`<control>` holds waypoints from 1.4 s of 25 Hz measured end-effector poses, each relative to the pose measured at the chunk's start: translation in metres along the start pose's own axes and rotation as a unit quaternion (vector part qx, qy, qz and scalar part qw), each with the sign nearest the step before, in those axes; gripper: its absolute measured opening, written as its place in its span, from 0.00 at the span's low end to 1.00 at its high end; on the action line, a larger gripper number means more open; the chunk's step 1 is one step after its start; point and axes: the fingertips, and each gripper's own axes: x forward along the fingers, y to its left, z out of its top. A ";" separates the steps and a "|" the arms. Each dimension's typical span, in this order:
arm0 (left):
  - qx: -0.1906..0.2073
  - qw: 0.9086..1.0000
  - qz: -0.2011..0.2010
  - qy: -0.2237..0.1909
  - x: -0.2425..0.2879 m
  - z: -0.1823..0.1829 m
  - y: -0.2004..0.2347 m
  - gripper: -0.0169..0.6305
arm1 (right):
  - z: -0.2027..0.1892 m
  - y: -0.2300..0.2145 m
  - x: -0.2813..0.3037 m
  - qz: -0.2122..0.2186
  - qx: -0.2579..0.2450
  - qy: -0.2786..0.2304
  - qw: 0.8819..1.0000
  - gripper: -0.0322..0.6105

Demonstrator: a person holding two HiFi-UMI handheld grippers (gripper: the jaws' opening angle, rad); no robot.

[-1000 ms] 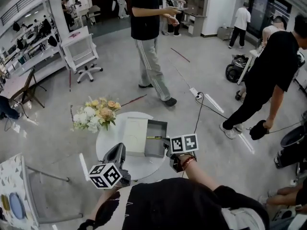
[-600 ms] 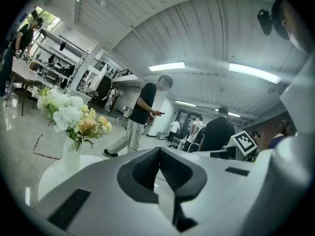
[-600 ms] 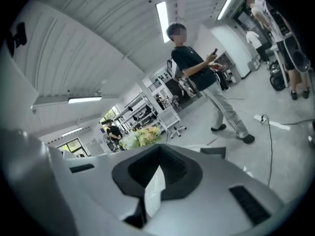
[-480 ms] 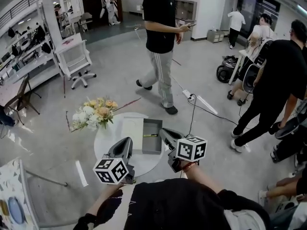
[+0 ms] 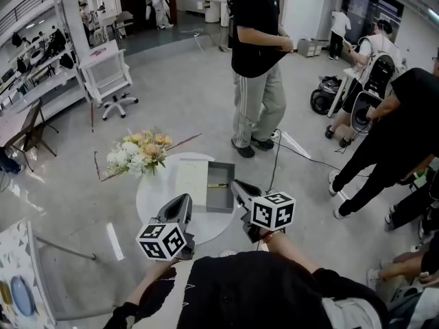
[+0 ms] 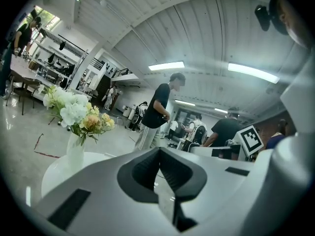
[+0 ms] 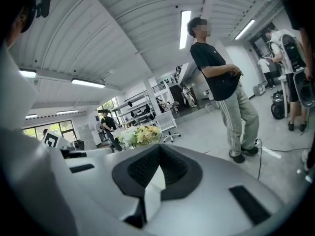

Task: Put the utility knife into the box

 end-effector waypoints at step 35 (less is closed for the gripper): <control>-0.013 1.000 0.005 0.026 -0.036 -0.032 0.006 0.05 | -0.053 0.011 -0.011 -0.031 -0.002 0.047 0.998 0.05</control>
